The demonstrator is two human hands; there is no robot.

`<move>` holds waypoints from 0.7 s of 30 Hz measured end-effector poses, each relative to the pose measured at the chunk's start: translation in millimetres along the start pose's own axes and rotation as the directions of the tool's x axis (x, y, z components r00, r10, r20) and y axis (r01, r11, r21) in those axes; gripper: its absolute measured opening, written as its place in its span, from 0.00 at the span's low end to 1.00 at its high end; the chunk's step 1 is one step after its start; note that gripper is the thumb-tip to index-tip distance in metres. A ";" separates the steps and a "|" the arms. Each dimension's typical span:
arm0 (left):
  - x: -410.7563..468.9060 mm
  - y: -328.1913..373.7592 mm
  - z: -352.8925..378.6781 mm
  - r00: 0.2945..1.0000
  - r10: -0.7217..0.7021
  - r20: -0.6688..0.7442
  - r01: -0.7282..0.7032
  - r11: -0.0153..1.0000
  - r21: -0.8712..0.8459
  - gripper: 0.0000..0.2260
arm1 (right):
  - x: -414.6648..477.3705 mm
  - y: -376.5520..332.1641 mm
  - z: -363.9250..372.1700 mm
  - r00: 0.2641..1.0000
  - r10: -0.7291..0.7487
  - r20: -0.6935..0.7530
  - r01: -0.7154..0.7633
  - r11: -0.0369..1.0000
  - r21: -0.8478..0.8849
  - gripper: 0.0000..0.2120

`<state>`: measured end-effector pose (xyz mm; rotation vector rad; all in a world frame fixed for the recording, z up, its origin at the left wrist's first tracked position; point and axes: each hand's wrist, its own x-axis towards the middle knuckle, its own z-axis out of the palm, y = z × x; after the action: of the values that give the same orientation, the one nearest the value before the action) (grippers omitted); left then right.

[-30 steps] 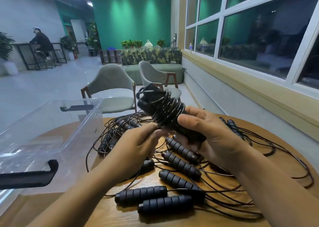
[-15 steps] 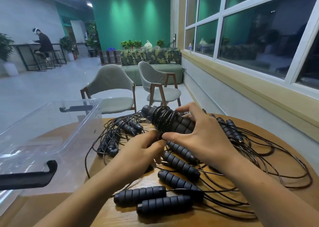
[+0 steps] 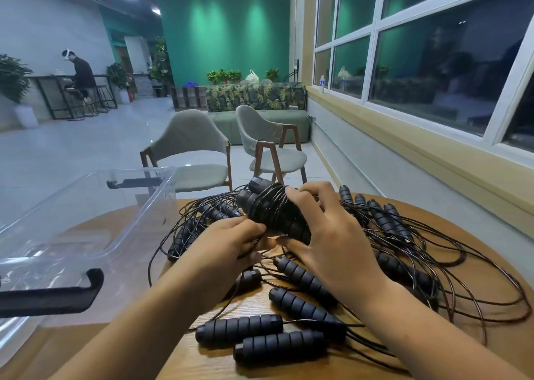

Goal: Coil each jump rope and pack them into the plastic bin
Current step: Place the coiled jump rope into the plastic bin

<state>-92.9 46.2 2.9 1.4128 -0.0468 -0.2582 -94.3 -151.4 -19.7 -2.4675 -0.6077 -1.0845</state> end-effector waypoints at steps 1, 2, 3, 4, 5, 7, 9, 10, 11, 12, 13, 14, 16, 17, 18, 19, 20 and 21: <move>0.2 1.0 -1.7 1.000 -0.003 -0.007 0.003 1.000 -0.002 0.06 | -1.0 -0.4 2.0 1.000 -0.020 -0.010 0.020 1.000 -0.020 0.38; -0.3 2.3 -3.2 1.000 -0.006 -0.004 0.006 1.000 0.001 0.07 | -1.8 -1.2 3.5 0.999 -0.047 -0.024 0.046 0.998 -0.038 0.38; -1.1 3.7 -4.1 1.000 -0.008 0.008 0.008 1.000 0.003 0.09 | -2.7 -2.1 4.9 0.997 -0.073 -0.037 0.071 0.996 -0.053 0.38; -1.4 5.4 -5.0 1.000 -0.009 0.024 0.009 1.000 0.002 0.13 | -3.4 -3.2 6.4 0.994 -0.097 -0.048 0.094 0.994 -0.064 0.39; -2.4 7.3 -5.7 0.999 -0.008 0.033 0.008 1.000 0.001 0.16 | -4.3 -4.4 7.9 0.991 -0.117 -0.057 0.113 0.991 -0.071 0.41; -3.2 10.2 -7.5 0.999 0.001 0.033 -0.001 1.000 -0.006 0.20 | -5.8 -7.1 10.7 0.984 -0.162 -0.068 0.156 0.984 -0.083 0.43; -2.2 11.7 -10.1 0.999 0.002 0.038 -0.001 1.000 -0.029 0.23 | -7.3 -8.9 13.7 0.975 -0.209 -0.076 0.203 0.975 -0.087 0.43; -1.6 12.2 -11.5 0.999 0.001 0.033 0.000 0.999 -0.052 0.25 | -7.8 -9.9 15.5 0.970 -0.229 -0.084 0.223 0.972 -0.076 0.42; -1.0 12.3 -12.7 0.999 -0.002 0.032 0.005 0.996 -0.089 0.26 | -8.9 -10.5 17.4 0.966 -0.244 -0.089 0.239 0.969 -0.063 0.41; -0.2 12.4 -14.1 0.999 -0.009 0.032 0.013 0.991 -0.136 0.27 | -10.2 -11.8 19.0 0.962 -0.259 -0.089 0.255 0.965 -0.054 0.39; 0.2 13.0 -15.1 0.999 -0.021 0.040 0.028 0.981 -0.193 0.27 | -11.4 -13.0 20.7 0.957 -0.276 -0.087 0.273 0.961 -0.051 0.38; 0.8 13.9 -16.2 0.998 -0.035 0.054 0.047 0.968 -0.248 0.29 | -12.7 -14.3 22.1 0.952 -0.295 -0.087 0.292 0.955 -0.052 0.37; 1.6 16.5 -18.8 0.993 -0.055 0.101 0.085 0.938 -0.335 0.31 | -14.6 -17.4 23.9 0.939 -0.332 -0.088 0.329 0.943 -0.054 0.34; 1.3 18.3 -19.7 0.990 -0.061 0.123 0.102 0.928 -0.357 0.32 | -15.6 -19.0 24.5 0.933 -0.349 -0.088 0.346 0.937 -0.055 0.31; 0.8 19.8 -21.0 0.988 -0.069 0.141 0.117 0.922 -0.368 0.32 | -16.2 -20.7 24.7 0.926 -0.365 -0.091 0.361 0.931 -0.058 0.28; 0.5 21.0 -22.3 0.985 -0.078 0.154 0.131 0.919 -0.372 0.32 | -17.0 -22.1 24.9 0.920 -0.380 -0.097 0.376 0.925 -0.065 0.26; -0.6 22.5 -23.4 0.984 -0.086 0.159 0.140 0.917 -0.374 0.31 | -17.4 -22.7 25.3 0.914 -0.394 -0.099 0.388 0.919 -0.072 0.25; -1.6 23.7 -25.2 0.983 -0.093 0.156 0.146 0.916 -0.374 0.30 | -18.2 -22.9 26.3 0.911 -0.402 -0.097 0.395 0.915 -0.078 0.26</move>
<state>-86.2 74.2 22.2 1.0054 -0.0187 -0.4409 -101.8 -123.4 -46.3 -2.3663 -1.0944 -1.3954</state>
